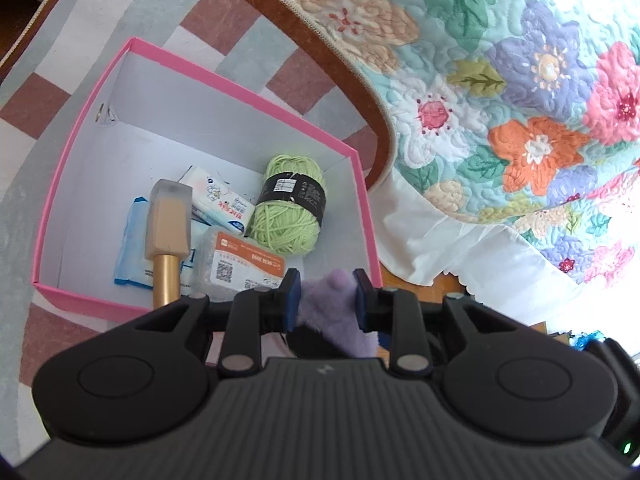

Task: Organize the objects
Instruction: 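Carry the plush bear with the left tool over the pink box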

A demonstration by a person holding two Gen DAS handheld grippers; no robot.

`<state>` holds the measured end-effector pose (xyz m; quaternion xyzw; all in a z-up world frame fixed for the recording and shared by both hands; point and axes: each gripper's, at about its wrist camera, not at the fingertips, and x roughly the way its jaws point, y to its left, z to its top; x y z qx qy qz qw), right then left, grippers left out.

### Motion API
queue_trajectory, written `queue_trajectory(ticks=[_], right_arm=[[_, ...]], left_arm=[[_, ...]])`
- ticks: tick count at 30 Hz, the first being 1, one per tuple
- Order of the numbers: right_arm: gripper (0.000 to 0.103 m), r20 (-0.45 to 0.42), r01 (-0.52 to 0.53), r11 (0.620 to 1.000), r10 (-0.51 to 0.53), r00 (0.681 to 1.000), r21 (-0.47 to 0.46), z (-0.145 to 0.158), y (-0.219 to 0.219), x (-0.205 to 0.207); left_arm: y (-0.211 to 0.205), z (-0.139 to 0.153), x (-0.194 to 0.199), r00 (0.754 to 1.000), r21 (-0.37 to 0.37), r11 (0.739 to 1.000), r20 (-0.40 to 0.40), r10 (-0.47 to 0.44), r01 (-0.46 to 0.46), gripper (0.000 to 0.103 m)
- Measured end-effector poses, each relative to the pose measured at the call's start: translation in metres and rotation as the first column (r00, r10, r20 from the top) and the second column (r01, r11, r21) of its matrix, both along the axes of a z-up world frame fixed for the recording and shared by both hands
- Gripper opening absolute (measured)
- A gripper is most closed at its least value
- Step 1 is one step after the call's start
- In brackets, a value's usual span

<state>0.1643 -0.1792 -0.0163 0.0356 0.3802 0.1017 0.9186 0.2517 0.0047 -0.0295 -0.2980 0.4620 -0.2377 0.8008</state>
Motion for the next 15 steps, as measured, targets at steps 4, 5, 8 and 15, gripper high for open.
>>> queue_trajectory(ticks=[4, 5, 8, 15], right_arm=[[0.063, -0.040, 0.007, 0.998, -0.009, 0.999, -0.055, -0.002, 0.006, -0.016], [0.063, -0.042, 0.013, 0.998, -0.016, 0.999, -0.060, -0.002, 0.006, -0.021], [0.063, -0.055, 0.013, 0.999, -0.015, 0.998, -0.048, -0.005, 0.001, -0.034], [0.038, -0.067, 0.006, 1.000, -0.006, 0.998, -0.014, -0.026, -0.002, -0.042]], left_arm=[[-0.002, -0.001, -0.002, 1.000, 0.043, 0.999, 0.002, -0.003, 0.003, 0.026], [-0.002, -0.002, -0.003, 1.000, 0.058, 0.998, 0.000, -0.002, 0.002, 0.026], [-0.002, -0.007, -0.005, 1.000, 0.075, 0.997, -0.019, 0.012, -0.011, 0.024], [0.000, -0.009, -0.018, 0.996, 0.049, 0.999, -0.084, 0.024, -0.019, 0.024]])
